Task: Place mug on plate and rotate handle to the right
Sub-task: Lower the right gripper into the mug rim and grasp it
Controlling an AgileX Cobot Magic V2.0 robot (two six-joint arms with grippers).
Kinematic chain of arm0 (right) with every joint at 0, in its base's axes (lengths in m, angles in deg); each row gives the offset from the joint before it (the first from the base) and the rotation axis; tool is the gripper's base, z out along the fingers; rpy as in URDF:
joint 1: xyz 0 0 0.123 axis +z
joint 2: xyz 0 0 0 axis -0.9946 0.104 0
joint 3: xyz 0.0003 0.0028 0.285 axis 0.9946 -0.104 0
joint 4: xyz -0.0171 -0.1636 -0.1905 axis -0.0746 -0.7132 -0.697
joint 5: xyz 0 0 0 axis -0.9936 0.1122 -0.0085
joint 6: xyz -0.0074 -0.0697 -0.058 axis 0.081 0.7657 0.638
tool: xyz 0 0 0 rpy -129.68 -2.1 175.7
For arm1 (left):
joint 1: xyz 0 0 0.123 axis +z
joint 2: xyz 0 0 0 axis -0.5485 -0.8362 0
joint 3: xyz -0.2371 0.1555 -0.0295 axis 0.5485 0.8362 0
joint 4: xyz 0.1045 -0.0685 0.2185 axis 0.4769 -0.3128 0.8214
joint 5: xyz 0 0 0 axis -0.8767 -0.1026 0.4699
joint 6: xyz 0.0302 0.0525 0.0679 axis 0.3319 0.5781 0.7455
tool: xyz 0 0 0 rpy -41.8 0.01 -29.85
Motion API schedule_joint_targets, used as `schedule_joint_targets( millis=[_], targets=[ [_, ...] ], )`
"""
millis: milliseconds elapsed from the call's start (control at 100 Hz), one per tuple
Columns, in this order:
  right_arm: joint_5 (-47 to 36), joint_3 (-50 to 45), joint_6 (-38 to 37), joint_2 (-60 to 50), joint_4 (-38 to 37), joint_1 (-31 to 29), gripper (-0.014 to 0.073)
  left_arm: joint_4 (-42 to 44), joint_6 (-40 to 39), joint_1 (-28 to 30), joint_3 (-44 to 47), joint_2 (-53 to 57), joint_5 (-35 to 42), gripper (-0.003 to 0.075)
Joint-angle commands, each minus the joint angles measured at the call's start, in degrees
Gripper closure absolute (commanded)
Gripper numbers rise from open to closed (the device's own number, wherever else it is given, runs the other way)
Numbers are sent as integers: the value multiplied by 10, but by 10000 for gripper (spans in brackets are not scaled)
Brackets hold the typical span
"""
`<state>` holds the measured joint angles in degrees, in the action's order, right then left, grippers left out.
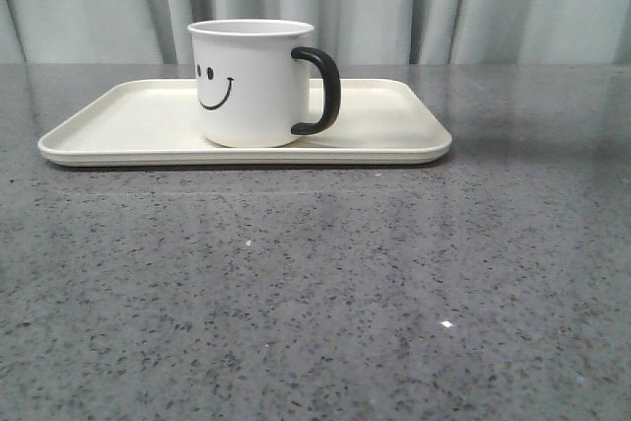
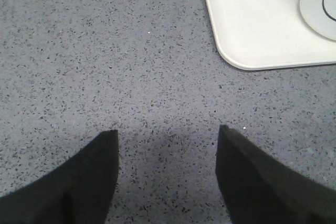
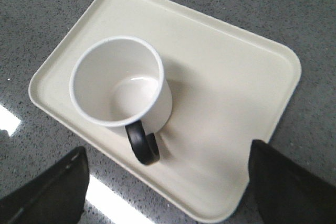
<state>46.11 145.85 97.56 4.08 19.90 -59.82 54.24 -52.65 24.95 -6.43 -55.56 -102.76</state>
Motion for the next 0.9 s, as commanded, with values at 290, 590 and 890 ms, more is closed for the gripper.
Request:
schedule_joint_targets(
  millis=[290,590,890],
  targets=[
    [4,174,-82,140,-87,50,-21,1,-3,1,-14,2,38,311],
    [27,218,-104,197,-101,67,-21,1,-3,1,-14,2,38,311],
    [26,219,-105,232,-102,71,-21,1,-3,1,-14,2,38,311]
  ],
)
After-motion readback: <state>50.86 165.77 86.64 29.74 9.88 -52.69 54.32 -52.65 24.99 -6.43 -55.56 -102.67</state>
